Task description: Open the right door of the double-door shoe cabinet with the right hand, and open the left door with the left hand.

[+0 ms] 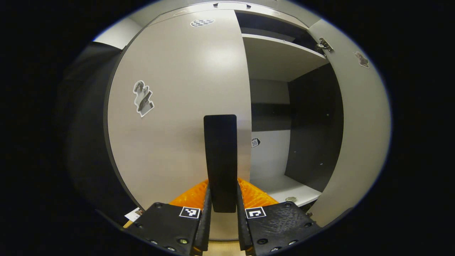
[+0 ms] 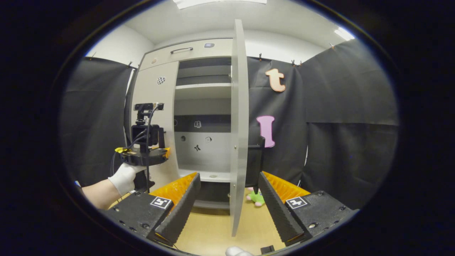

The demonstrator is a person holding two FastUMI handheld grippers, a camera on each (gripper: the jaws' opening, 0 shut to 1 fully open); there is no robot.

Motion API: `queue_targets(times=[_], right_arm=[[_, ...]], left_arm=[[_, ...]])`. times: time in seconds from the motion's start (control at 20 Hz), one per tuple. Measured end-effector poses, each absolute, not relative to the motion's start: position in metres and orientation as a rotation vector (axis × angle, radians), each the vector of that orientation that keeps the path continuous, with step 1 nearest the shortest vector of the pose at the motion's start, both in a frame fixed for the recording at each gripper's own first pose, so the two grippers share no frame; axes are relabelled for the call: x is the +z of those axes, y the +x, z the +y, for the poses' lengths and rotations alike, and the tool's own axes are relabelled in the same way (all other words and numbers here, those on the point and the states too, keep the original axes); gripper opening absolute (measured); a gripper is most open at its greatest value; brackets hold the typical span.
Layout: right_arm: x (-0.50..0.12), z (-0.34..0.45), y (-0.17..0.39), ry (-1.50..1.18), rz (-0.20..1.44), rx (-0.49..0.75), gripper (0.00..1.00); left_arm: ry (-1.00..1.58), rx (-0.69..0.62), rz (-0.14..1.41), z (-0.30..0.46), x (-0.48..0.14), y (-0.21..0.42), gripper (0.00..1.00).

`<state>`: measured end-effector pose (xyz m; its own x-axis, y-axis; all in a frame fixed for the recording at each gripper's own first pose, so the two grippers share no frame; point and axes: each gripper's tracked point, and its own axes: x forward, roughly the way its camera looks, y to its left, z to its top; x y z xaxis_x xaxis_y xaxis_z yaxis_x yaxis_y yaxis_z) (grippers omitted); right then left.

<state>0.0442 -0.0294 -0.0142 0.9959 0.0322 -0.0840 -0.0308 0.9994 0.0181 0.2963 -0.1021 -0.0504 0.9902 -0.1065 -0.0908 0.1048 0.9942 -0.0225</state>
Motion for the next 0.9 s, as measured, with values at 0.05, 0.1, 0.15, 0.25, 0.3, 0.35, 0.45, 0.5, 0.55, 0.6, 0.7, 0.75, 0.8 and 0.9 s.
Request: queue_targets(times=[0.05,0.1,0.15,0.25,0.3,0.35,0.45,0.5,0.55,0.6,0.7,0.75,0.8,0.9], right_arm=[[-0.015,-0.028,0.045,0.02,0.083,0.035,1.0],[-0.015,-0.027,0.045,0.022,0.083,0.042,1.0],[-0.016,-0.026,0.045,0.022,0.084,0.047,1.0],[-0.017,-0.025,0.045,0.018,0.083,0.053,1.0],[-0.017,-0.025,0.045,0.018,0.084,0.057,1.0],[-0.017,-0.023,0.045,0.017,0.084,0.063,1.0],[-0.016,-0.021,0.045,0.016,0.083,0.072,1.0],[-0.015,-0.02,0.044,0.015,0.081,0.076,1.0],[-0.016,-0.019,0.043,0.014,0.08,0.081,1.0],[-0.016,-0.015,0.041,0.014,0.08,0.087,1.0],[-0.018,-0.008,0.035,0.01,0.08,0.1,1.0],[-0.019,-0.005,0.033,0.009,0.082,0.107,1.0],[-0.021,-0.001,0.03,0.008,0.084,0.115,1.0],[-0.023,0.01,0.026,0.007,0.087,0.129,1.0]], left_arm=[[-0.016,-0.104,0.092,-0.101,-0.049,0.296,0.26],[-0.021,-0.101,0.092,-0.1,-0.05,0.296,0.26],[-0.019,-0.102,0.095,-0.101,-0.051,0.297,0.21],[-0.01,-0.114,0.091,-0.099,-0.049,0.293,0.13],[-0.022,-0.116,0.096,-0.099,-0.052,0.291,0.12],[-0.018,-0.125,0.09,-0.1,-0.05,0.291,0.07],[-0.023,-0.14,0.091,-0.098,-0.051,0.286,0.06],[-0.022,-0.146,0.092,-0.098,-0.05,0.282,0.07],[-0.017,-0.156,0.09,-0.098,-0.05,0.279,0.07],[-0.022,-0.164,0.09,-0.098,-0.05,0.275,0.07],[-0.03,-0.179,0.086,-0.096,-0.049,0.268,0.07],[-0.03,-0.186,0.089,-0.094,-0.049,0.264,0.07],[-0.033,-0.192,0.09,-0.093,-0.049,0.262,0.06],[-0.036,-0.197,0.089,-0.088,-0.05,0.254,0.07]])
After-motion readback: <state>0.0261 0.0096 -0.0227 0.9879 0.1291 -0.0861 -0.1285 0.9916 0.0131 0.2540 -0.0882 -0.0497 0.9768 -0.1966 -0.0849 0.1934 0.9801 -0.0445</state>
